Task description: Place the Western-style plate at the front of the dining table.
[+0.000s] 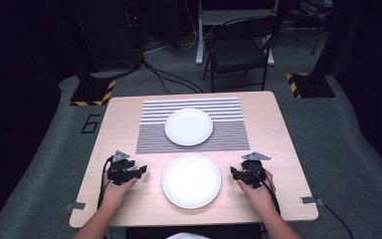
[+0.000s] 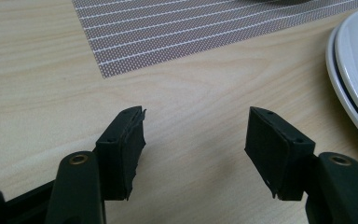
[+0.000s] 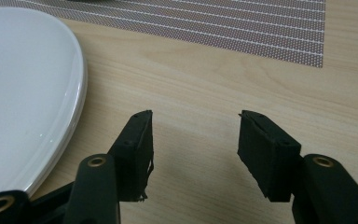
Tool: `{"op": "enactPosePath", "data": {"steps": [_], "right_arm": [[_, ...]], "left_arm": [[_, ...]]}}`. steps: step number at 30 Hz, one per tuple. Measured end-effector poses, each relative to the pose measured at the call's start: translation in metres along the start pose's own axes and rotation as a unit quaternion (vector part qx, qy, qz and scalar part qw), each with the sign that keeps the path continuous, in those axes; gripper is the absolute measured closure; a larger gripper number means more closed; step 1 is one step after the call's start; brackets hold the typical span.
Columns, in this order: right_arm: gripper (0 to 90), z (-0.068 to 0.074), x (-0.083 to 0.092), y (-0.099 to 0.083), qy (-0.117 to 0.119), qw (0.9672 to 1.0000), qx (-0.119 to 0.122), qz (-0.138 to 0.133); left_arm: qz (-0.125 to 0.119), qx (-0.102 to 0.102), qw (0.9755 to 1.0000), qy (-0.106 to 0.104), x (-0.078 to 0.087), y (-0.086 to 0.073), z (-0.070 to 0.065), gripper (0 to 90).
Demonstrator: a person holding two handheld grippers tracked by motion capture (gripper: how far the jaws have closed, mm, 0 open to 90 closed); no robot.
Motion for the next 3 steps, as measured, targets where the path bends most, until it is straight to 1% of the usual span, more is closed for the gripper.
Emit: {"op": "enactPosePath", "data": {"steps": [3], "right_arm": [[41.6,-0.0013,-0.0006,-0.0003,-0.002,1.0,0.0,-0.004]], "left_arm": [[0.001,-0.007,1.0,-0.004,-0.0011,0.0001,-0.002,36.3]]}}
Point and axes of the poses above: each handheld gripper's, and its own axes: x roughly backward along the jaws, y roughly out of its top, z roughly to its left, the point moved 8 cm from there along -x, roughly forward along the jaws, and after that the axes turned 2 degrees about -z, right-handed, at the moved point
